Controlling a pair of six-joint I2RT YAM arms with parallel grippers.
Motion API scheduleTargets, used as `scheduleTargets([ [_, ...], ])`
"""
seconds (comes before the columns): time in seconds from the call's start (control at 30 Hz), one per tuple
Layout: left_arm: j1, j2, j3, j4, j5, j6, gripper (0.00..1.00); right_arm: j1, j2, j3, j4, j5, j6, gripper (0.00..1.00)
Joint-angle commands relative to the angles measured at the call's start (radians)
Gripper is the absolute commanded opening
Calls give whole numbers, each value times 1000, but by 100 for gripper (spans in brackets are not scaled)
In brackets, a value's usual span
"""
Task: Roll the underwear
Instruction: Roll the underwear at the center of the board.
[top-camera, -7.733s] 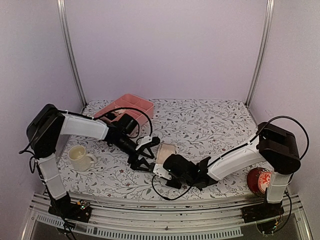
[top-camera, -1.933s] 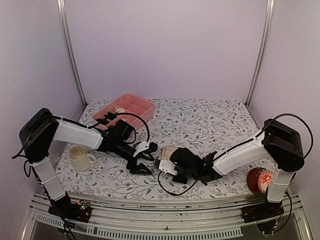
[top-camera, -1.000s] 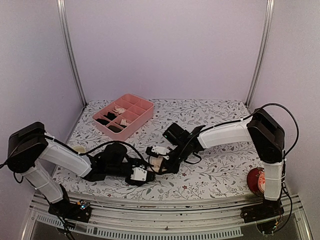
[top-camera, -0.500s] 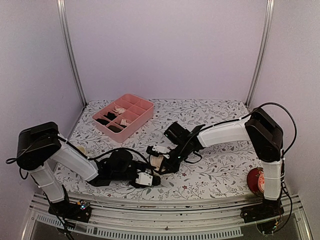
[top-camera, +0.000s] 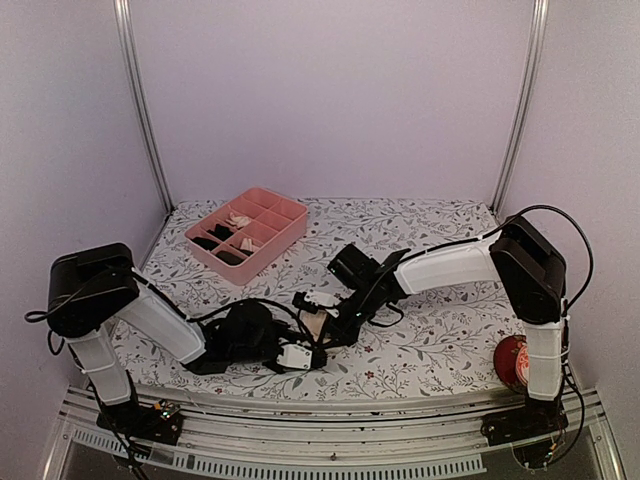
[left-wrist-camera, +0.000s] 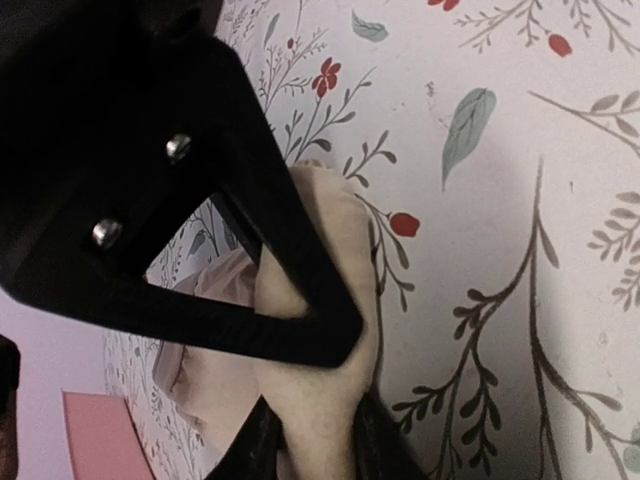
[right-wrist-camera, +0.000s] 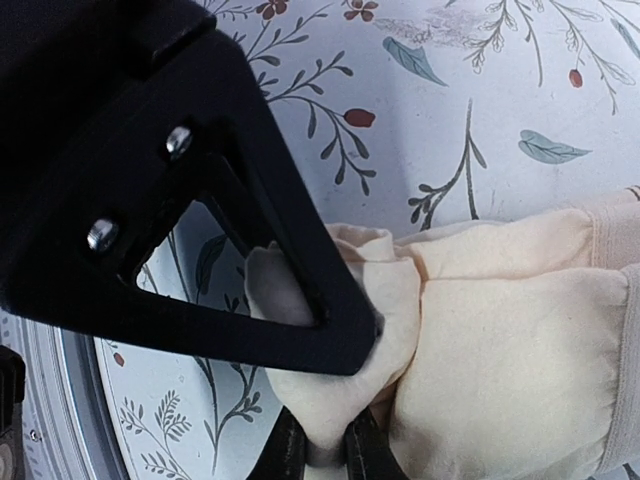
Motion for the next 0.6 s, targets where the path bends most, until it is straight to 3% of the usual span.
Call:
scheduleTargets([
  [0.0, -13, 14, 6, -85, 10, -1, 9, 0, 52, -25, -91, 57, 8, 11],
  [0.07, -14, 2, 31, -170, 49, -11, 5, 0, 19, -37, -78, 101, 17, 17],
  [0.2, -10, -4, 118, -400, 133, -47, 1, 0, -125, -119, -27, 230, 22, 48],
  [0.33, 2, 4, 177, -531, 181, -71, 0, 0, -310, -236, 57, 397, 39, 70],
  [0.43, 10, 15, 234, -627, 219, -102, 0, 0, -449, -312, 111, 562, 63, 80],
  [0.57, 42, 48, 329, -751, 362, -178, 0, 3, -635, -406, 199, 760, 94, 85],
])
